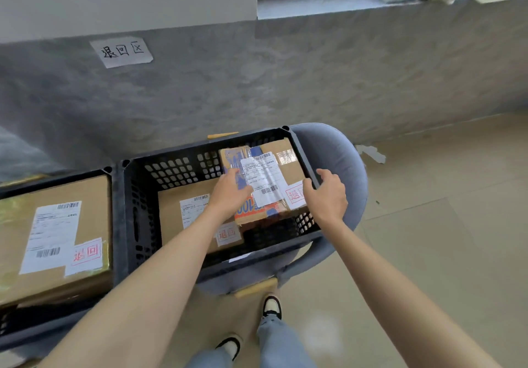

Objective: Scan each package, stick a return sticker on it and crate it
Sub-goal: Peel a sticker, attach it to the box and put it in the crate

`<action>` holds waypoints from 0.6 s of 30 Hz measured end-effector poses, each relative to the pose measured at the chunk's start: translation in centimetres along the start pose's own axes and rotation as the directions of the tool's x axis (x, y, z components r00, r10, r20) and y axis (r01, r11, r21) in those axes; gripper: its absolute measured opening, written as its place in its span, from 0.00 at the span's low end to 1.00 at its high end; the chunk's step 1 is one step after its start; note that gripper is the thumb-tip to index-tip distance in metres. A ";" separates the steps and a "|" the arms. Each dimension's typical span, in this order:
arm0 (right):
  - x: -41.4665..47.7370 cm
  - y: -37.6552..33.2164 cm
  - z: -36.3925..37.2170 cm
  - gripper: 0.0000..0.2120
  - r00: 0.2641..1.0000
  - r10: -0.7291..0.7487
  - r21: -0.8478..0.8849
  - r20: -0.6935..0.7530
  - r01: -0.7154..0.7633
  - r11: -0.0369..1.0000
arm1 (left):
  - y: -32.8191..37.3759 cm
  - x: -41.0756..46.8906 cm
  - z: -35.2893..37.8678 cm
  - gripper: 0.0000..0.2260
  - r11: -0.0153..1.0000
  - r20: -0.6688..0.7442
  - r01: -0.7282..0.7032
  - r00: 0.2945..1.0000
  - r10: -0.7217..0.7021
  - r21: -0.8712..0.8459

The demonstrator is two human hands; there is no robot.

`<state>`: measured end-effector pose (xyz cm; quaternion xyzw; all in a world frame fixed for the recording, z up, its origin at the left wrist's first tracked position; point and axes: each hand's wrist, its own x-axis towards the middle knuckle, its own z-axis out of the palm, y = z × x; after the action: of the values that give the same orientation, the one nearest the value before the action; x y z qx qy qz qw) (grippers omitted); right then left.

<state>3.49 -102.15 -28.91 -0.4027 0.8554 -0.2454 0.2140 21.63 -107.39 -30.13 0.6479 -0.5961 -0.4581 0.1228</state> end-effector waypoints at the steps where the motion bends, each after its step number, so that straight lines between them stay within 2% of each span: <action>1: -0.8 -0.1 -0.5 0.21 1.000 0.006 0.003 -0.022 -0.006 1.000 | 0.4 -0.5 -0.2 0.24 0.996 0.030 -0.041 0.999 0.039 0.073; 4: -3.4 -0.2 -1.8 0.21 0.996 0.032 0.012 -0.083 -0.031 0.999 | 1.2 -2.0 -0.4 0.24 0.946 0.105 -0.183 0.981 0.161 0.268; 10: -9.6 1.6 -4.1 0.21 0.973 0.125 -0.016 -0.192 -0.131 0.991 | 2.0 -5.5 0.4 0.21 0.795 0.280 -0.433 0.898 0.340 0.425; 14: -14.3 4.0 -6.1 0.21 0.935 0.202 -0.040 -0.291 -0.223 0.974 | 3.4 -8.1 1.4 0.19 0.587 0.416 -0.613 0.790 0.451 0.528; 18: -19.3 6.6 -9.6 0.20 0.864 0.299 -0.037 -0.405 -0.342 0.939 | 6.2 -11.6 3.4 0.17 0.331 0.510 -0.773 0.615 0.601 0.541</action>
<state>5.49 -80.78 -22.07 -0.2083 0.9477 -0.2356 0.0537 16.53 -97.37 -22.48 0.2685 -0.9503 -0.1555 -0.0256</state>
